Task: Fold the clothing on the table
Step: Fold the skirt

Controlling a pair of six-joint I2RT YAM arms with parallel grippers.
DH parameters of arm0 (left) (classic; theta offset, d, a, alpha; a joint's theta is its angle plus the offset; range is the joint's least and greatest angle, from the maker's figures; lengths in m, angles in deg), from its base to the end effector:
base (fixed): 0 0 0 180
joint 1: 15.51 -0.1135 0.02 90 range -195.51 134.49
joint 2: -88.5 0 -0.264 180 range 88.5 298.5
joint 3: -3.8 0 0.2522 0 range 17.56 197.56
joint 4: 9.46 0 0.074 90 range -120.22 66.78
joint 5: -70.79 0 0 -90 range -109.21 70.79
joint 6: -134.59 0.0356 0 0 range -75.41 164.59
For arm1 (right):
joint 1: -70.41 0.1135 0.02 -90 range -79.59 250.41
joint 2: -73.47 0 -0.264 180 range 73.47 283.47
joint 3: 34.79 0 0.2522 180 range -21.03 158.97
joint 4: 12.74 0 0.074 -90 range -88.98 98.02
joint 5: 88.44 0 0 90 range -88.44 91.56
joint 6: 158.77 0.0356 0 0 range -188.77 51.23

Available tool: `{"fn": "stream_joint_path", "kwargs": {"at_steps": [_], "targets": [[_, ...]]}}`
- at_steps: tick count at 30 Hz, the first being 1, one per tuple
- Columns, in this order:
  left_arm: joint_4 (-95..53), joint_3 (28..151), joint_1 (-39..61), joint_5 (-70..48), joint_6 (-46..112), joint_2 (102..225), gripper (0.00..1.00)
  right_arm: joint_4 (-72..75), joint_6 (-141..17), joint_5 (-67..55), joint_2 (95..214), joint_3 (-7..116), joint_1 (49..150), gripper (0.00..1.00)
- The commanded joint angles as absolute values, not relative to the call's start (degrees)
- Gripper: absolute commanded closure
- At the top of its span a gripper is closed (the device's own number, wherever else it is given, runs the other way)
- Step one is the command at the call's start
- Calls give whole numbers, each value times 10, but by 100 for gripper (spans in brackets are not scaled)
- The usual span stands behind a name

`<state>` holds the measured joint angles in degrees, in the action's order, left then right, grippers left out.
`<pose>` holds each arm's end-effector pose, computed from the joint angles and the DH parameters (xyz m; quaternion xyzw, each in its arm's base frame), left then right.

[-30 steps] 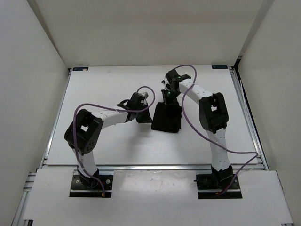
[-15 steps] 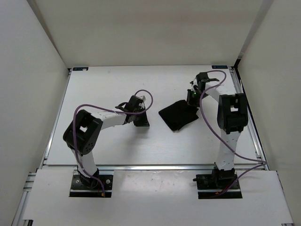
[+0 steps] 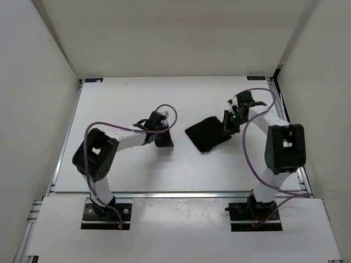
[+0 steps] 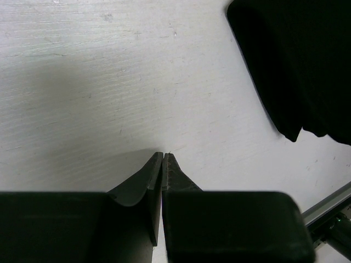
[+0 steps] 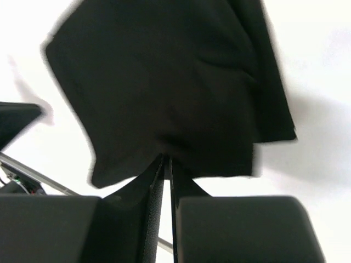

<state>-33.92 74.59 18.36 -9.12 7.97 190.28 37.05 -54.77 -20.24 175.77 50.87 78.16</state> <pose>0.2887 -0.2013 0.1523 0.0033 0.9515 -0.2393 0.1931 0.3556 0.0617 0.2011 0.0138 0.9619 0.2196 0.1620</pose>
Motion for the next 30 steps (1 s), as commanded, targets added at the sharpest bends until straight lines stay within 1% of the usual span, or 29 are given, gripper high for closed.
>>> {"fn": "stream_joint_path", "kwargs": {"at_steps": [1, 4, 7, 10, 12, 16, 18, 20, 21, 25, 27, 30], "targets": [[-331, 741, 188, -81, 76, 1866, 88, 335, -553, -206, 1740, 459, 761, 87], [-328, 735, 185, -81, 76, 1864, 88, 323, -549, -209, 1745, 416, 754, 87], [-327, 729, 183, -87, 72, 1857, 88, 322, -550, -200, 1749, 381, 768, 88], [-324, 720, 182, -81, 70, 1847, 88, 330, -543, -187, 1723, 350, 787, 89], [-320, 719, 178, -80, 64, 1841, 88, 342, -544, -180, 1685, 345, 797, 89], [-338, 765, 189, -72, 75, 1827, 89, 382, -543, -155, 1629, 418, 794, 89], [-352, 813, 195, -72, 79, 1830, 89, 392, -546, -154, 1629, 476, 778, 88], [-361, 841, 203, -63, 83, 1839, 91, 386, -550, -154, 1643, 510, 764, 88], [-360, 848, 203, -59, 80, 1841, 90, 379, -551, -151, 1652, 525, 756, 88], [-352, 841, 210, -55, 72, 1841, 92, 343, -545, -172, 1717, 546, 735, 89], [-339, 817, 205, -52, 72, 1836, 92, 333, -537, -177, 1746, 550, 735, 90], [-331, 788, 196, -55, 65, 1823, 93, 320, -536, -179, 1779, 533, 742, 91]]}}
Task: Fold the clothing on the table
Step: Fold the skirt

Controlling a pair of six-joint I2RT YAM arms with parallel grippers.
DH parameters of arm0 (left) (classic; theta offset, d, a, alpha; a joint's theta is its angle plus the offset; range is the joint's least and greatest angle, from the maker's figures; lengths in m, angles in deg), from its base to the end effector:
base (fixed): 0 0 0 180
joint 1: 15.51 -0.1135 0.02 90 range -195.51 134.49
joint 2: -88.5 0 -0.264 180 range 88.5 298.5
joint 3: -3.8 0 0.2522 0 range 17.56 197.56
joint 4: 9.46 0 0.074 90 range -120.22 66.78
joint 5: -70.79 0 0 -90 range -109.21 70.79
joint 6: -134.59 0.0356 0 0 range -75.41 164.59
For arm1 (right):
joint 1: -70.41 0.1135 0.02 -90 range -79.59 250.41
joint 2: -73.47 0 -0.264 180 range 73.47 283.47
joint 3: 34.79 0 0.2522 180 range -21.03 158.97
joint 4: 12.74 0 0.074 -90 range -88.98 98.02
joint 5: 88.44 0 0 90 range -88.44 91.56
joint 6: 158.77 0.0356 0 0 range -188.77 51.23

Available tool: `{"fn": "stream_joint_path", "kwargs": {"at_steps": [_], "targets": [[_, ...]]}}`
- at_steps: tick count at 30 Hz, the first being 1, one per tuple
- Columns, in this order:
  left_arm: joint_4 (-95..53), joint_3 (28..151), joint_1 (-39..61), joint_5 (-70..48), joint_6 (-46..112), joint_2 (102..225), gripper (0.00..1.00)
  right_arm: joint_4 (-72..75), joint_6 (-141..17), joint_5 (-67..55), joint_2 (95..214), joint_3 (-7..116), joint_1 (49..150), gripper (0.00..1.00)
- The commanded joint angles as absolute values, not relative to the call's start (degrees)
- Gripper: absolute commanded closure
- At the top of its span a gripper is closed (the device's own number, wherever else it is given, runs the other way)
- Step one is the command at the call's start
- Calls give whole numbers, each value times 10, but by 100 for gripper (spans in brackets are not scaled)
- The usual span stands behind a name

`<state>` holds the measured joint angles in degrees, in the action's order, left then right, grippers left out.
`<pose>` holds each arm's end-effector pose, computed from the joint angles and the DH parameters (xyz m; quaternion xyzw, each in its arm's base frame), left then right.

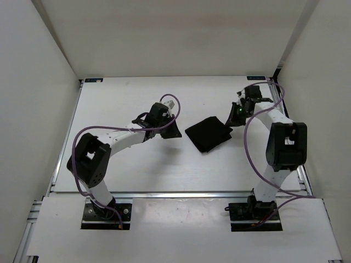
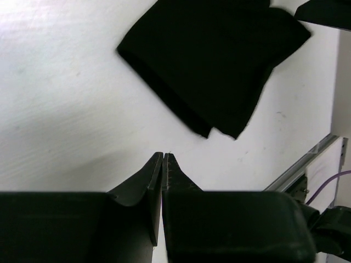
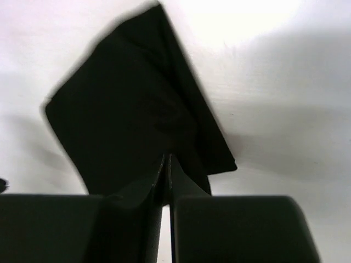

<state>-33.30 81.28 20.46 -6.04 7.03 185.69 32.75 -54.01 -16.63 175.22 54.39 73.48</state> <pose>0.2941 -0.2234 0.2155 0.0326 0.9134 -0.3189 0.2507 0.3758 0.0313 0.2256 0.0534 0.9488 0.1922 0.2448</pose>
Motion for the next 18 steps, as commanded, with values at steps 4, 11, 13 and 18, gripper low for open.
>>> {"fn": "stream_joint_path", "kwargs": {"at_steps": [4, 11, 13, 18], "targets": [[-324, 765, 182, -55, 61, 1809, 92, 321, -531, -153, 1787, 479, 752, 93], [-313, 745, 169, -53, 55, 1799, 92, 335, -532, -109, 1663, 331, 752, 93], [-310, 746, 173, -53, 54, 1809, 92, 318, -524, -110, 1637, 296, 753, 92], [-309, 772, 181, -47, 51, 1831, 92, 317, -522, -116, 1649, 266, 755, 93]]}}
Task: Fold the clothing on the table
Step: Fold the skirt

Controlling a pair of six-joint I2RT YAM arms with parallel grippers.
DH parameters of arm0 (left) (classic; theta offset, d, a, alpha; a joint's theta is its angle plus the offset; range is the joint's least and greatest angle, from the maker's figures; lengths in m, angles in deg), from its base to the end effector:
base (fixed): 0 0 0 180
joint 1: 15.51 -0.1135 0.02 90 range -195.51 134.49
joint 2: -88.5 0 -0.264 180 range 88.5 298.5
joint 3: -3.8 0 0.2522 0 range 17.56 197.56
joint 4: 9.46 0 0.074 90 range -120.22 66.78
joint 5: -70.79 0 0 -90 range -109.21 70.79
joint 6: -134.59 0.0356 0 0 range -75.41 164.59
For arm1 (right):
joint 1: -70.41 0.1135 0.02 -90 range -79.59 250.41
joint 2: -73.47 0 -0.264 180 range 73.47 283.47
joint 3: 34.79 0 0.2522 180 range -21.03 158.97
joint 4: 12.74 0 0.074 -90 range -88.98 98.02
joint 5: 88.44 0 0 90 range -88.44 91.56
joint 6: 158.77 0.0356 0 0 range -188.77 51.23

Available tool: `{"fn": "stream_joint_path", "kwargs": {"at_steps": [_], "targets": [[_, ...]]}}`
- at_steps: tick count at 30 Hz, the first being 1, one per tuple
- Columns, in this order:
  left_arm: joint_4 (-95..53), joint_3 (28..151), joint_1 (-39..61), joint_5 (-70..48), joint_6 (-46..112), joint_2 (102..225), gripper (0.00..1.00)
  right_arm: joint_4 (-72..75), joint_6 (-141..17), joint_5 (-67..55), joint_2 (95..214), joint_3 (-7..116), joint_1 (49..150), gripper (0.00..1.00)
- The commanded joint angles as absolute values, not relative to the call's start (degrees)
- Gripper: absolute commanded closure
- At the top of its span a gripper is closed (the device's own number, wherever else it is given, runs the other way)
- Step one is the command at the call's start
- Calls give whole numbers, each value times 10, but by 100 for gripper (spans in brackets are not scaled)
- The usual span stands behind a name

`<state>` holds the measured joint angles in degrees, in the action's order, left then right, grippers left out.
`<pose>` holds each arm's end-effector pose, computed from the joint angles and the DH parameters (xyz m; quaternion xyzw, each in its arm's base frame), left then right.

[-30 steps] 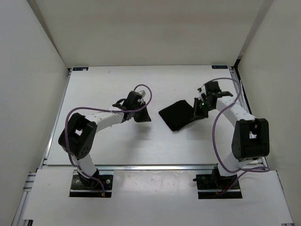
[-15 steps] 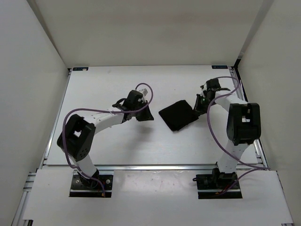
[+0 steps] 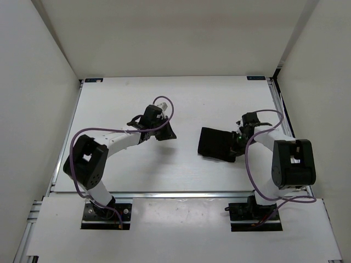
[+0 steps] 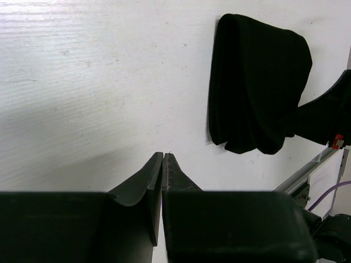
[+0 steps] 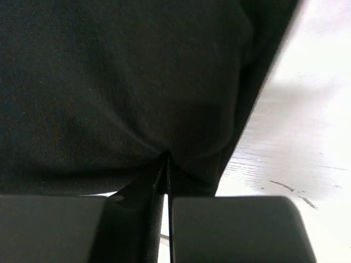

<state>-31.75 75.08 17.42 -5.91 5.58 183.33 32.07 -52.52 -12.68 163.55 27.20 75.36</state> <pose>0.2886 -0.1967 0.1979 -0.0053 0.9214 -0.3062 0.2391 0.2730 0.0324 0.1550 0.0783 0.9783 0.1476 0.1225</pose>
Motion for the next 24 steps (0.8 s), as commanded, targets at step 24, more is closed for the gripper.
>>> {"fn": "stream_joint_path", "kwargs": {"at_steps": [24], "targets": [[-279, 758, 175, -2, 42, 1793, 100, 318, -486, -185, 1679, 401, 896, 92]]}}
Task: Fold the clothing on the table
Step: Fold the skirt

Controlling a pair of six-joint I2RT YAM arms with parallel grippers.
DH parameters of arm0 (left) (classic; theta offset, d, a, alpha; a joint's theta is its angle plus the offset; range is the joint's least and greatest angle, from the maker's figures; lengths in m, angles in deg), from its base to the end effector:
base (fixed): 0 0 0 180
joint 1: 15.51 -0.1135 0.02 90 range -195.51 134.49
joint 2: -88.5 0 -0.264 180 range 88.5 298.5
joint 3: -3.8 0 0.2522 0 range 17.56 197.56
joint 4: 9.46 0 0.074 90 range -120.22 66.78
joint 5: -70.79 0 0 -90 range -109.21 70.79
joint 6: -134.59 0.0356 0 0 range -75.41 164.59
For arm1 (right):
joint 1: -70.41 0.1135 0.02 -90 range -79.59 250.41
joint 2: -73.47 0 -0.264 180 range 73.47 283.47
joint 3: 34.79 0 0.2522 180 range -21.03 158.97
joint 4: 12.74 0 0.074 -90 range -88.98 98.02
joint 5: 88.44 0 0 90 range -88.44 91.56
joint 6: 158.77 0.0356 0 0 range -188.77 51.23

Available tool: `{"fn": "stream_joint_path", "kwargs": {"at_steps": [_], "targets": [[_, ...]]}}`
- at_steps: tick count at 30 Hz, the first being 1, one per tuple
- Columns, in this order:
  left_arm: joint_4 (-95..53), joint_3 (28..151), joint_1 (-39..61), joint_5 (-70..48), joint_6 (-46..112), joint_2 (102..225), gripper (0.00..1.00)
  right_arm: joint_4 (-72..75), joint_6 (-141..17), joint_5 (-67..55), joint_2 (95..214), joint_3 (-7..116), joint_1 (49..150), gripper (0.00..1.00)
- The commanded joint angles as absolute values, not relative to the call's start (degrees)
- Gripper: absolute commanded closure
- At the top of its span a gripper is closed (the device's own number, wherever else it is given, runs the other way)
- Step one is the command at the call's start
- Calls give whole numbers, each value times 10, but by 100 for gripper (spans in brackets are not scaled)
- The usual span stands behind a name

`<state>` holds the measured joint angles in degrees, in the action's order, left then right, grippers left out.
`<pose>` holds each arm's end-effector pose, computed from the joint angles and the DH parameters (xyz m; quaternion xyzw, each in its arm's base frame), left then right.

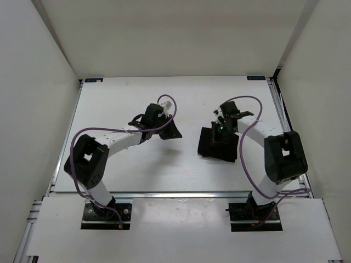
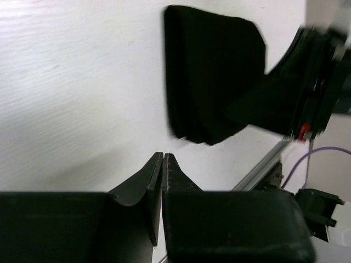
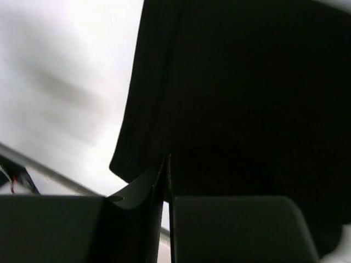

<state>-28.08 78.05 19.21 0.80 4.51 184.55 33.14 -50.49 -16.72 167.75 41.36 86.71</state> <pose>0.2921 -0.2172 0.2127 0.0310 0.8965 -0.3761 0.2322 0.3104 0.1024 0.2014 -0.0191 0.9625 0.2138 0.1660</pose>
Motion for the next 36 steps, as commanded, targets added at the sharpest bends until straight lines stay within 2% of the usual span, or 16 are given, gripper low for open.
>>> {"fn": "stream_joint_path", "kwargs": {"at_steps": [1, 8, 15, 22, 28, 31, 36], "targets": [[-280, 744, 169, -4, 40, 1790, 100, 318, -482, -190, 1686, 390, 902, 92], [-279, 683, 129, -8, 36, 1744, 100, 313, -483, -186, 1716, 344, 944, 92], [-288, 672, 119, -14, 43, 1719, 100, 298, -491, -177, 1800, 401, 973, 92], [-317, 660, 98, -28, 57, 1688, 100, 295, -503, -223, 1909, 554, 995, 93], [-315, 642, 97, -18, 50, 1687, 100, 305, -527, -303, 2008, 742, 1006, 93], [-310, 641, 102, -14, 49, 1693, 100, 300, -525, -333, 2011, 799, 1005, 93], [-308, 647, 102, -10, 45, 1694, 100, 284, -525, -299, 1925, 751, 992, 93]]}}
